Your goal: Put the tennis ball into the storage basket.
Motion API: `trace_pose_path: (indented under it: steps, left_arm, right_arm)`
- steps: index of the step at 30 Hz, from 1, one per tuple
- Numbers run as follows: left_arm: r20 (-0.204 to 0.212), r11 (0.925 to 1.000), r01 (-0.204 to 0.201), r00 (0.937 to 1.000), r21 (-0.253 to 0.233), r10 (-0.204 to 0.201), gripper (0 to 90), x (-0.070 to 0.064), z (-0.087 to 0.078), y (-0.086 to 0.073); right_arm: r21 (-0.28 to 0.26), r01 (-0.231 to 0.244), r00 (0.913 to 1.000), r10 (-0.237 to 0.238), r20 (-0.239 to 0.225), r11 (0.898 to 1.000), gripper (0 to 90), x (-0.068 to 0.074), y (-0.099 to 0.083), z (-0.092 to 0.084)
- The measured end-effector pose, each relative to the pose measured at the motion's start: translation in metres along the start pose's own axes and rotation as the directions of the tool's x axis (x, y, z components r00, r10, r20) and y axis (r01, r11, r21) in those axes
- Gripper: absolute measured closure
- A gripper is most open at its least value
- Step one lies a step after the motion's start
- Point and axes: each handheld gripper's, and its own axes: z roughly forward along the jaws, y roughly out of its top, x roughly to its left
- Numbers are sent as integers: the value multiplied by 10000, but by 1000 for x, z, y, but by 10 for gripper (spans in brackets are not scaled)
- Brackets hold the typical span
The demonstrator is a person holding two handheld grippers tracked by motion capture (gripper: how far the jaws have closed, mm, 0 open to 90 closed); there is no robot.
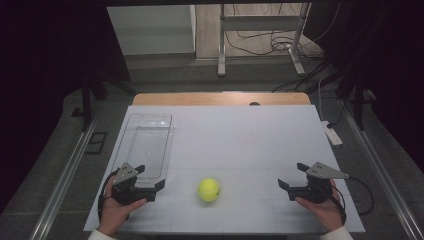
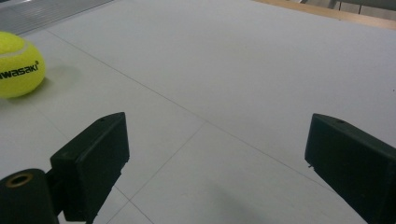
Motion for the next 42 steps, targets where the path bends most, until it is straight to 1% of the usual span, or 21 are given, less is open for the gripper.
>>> trace_pose_path:
  steps: [3, 8, 13, 19, 20, 22, 24, 30, 33, 38, 42]
  left_arm:
    - [-16, 10000, -24, 10000, -47, 24, 73, -1, -1, 0]
    - [13, 10000, -80, 10000, -19, 80, 73, -2, 0, 0]
    - [29, 9999, -109, 9999, -7, 109, 73, -1, 0, 0]
    - [38, 10000, -68, 10000, -38, 68, 73, -3, 0, 2]
    - [65, 10000, 13, 10000, -68, -13, 73, -4, 0, 3]
    - [145, 10000, 47, 9999, -66, -46, 73, -5, 0, 5]
    - [66, 10000, -11, 10000, -37, 11, 73, -6, 1, 6]
    - [31, 10000, 88, 10000, -8, -88, 73, -5, 2, 5]
    - [89, 9999, 103, 9999, -20, -102, 73, -5, 2, 5]
    - [155, 10000, -62, 9999, -63, 63, 73, -7, 2, 6]
    - [131, 10000, -4, 9999, -91, 5, 73, -6, 2, 6]
  right_arm:
    - [63, 1, 10000, 0, -94, 10000, 72, 0, -1, 2]
    - [55, 80, 9998, -79, -155, 10000, 77, 1, -1, 1]
    - [74, 21, 9998, -20, -188, 10000, 79, 0, -1, 1]
    - [92, -27, 9996, 29, -271, 10000, 82, -1, -2, 2]
    - [101, -52, 9995, 55, -295, 9999, 83, -1, -3, 2]
    - [140, -58, 9994, 63, -339, 9999, 85, -3, -4, 3]
    - [203, -108, 9994, 115, -312, 9997, 87, -4, -5, 3]
    - [65, -218, 9992, 220, -323, 9997, 93, -5, -4, 1]
    - [21, -246, 9991, 246, -333, 9997, 95, -6, -4, 2]
    - [30, -268, 9991, 269, -342, 9996, 98, -5, -4, 1]
    - [-5, -202, 9992, 202, -337, 9998, 100, -3, -3, 0]
